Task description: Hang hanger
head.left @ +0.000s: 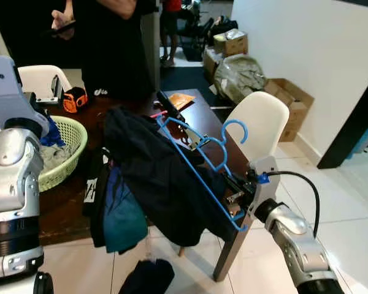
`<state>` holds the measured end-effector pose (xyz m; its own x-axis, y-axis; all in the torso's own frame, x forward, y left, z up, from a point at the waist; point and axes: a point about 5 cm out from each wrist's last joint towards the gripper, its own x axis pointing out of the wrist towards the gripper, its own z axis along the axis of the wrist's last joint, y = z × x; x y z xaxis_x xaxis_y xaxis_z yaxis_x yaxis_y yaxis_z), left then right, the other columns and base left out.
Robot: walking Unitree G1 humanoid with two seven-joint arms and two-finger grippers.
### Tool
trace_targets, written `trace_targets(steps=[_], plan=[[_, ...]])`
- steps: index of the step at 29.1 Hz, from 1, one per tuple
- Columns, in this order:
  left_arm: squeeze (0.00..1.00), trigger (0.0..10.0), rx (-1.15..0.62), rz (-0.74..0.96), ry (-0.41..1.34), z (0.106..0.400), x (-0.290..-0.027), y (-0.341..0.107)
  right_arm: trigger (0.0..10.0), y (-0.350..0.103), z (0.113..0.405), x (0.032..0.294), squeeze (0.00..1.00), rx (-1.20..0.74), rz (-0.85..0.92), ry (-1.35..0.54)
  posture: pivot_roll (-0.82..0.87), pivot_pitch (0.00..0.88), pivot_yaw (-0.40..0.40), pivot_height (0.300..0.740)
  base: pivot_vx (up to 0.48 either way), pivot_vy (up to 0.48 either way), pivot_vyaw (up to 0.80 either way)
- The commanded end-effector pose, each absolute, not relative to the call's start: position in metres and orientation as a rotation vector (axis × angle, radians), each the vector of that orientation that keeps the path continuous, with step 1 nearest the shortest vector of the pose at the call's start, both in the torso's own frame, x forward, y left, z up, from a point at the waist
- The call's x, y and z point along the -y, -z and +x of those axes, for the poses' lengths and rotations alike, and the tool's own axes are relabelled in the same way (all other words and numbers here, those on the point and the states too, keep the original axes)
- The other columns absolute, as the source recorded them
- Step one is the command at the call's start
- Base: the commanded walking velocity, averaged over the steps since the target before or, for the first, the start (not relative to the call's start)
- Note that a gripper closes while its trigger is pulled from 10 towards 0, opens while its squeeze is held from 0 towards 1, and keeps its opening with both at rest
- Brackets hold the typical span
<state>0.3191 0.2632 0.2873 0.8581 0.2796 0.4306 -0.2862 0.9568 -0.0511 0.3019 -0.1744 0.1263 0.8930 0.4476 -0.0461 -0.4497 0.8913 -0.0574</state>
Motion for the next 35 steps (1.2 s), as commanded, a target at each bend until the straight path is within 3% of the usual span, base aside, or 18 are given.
trace_targets(steps=[1,26,32,35], plan=[[0.0,10.0,0.46,0.002,-0.301,0.318,-0.263,-0.29,10.0,-0.129,0.301,0.175,0.0,-0.007,-0.065,-0.467,-0.02,0.0,-0.01,0.74,0.0,0.0,0.78],[0.0,10.0,0.437,-0.067,-0.137,0.322,-0.238,-0.279,10.0,-0.128,0.3,0.179,0.0,-0.012,-0.048,-0.444,-0.02,0.0,-0.002,0.74,0.0,0.0,0.03],[0.0,10.0,0.546,-0.079,0.004,0.319,-0.228,-0.297,10.0,-0.127,0.302,0.176,0.0,-0.019,-0.049,-0.453,-0.02,0.0,-0.003,0.74,0.0,0.0,0.0],[0.0,10.0,0.624,-0.164,0.071,0.316,-0.234,-0.318,10.0,-0.128,0.302,0.175,0.0,-0.019,-0.048,-0.454,-0.03,0.0,0.001,0.74,0.0,0.0,0.0]])
